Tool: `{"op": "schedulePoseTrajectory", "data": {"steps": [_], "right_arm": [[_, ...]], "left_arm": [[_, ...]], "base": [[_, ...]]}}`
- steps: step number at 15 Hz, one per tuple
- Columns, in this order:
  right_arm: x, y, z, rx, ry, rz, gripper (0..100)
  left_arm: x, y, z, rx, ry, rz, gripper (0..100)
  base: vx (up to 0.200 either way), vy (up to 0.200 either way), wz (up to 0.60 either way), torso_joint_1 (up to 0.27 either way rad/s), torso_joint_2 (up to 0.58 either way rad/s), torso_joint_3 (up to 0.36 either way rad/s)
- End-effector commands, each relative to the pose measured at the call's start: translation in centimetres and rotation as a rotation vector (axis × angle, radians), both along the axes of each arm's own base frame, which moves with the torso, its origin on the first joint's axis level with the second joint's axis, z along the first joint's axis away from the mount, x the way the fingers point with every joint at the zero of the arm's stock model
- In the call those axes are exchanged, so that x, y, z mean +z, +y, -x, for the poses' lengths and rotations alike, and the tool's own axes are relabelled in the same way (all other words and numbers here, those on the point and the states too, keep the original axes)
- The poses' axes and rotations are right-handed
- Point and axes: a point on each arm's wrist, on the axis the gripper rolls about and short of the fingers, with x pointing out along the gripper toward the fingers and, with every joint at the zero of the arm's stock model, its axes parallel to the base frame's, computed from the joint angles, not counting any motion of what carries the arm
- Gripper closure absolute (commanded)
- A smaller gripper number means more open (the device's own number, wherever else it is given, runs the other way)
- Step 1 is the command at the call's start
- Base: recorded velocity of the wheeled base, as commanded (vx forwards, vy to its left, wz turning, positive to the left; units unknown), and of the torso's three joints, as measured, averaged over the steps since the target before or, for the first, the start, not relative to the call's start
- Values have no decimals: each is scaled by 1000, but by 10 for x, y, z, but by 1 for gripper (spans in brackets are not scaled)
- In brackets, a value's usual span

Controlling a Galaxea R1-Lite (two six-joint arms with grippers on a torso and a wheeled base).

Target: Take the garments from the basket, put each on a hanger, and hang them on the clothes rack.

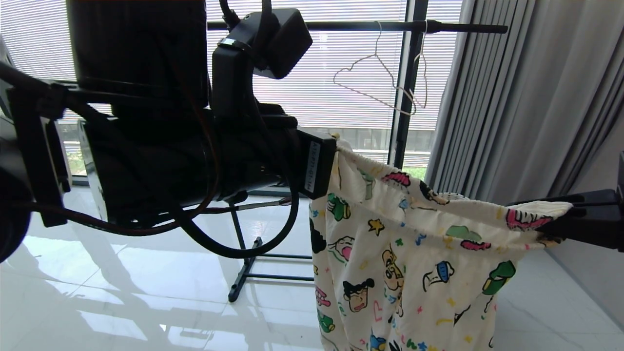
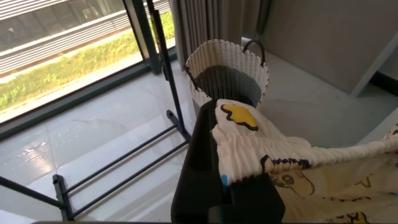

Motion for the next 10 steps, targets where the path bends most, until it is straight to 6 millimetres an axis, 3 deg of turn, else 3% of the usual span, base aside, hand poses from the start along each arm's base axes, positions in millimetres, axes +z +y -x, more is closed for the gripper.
{"op": "schedulePoseTrajectory", "data": {"steps": [1,6,9,10], "right_arm": [[-1,1,-2,-5,4,4,100],[1,17,-46,-107,-28,-22,100],[14,32,-68,-110,-42,-39,100],[19,40,-78,-110,-50,-46,100]], "left_arm": [[2,3,2,2,-3,3,100],[-3,44,36,21,66,-65,100],[-20,42,58,-46,106,-93,100],[-26,35,74,-104,130,-96,100]], "base": [[0,0,0,0,0,0],[0,0,0,0,0,0],[0,0,0,0,0,0],[0,0,0,0,0,0]]}}
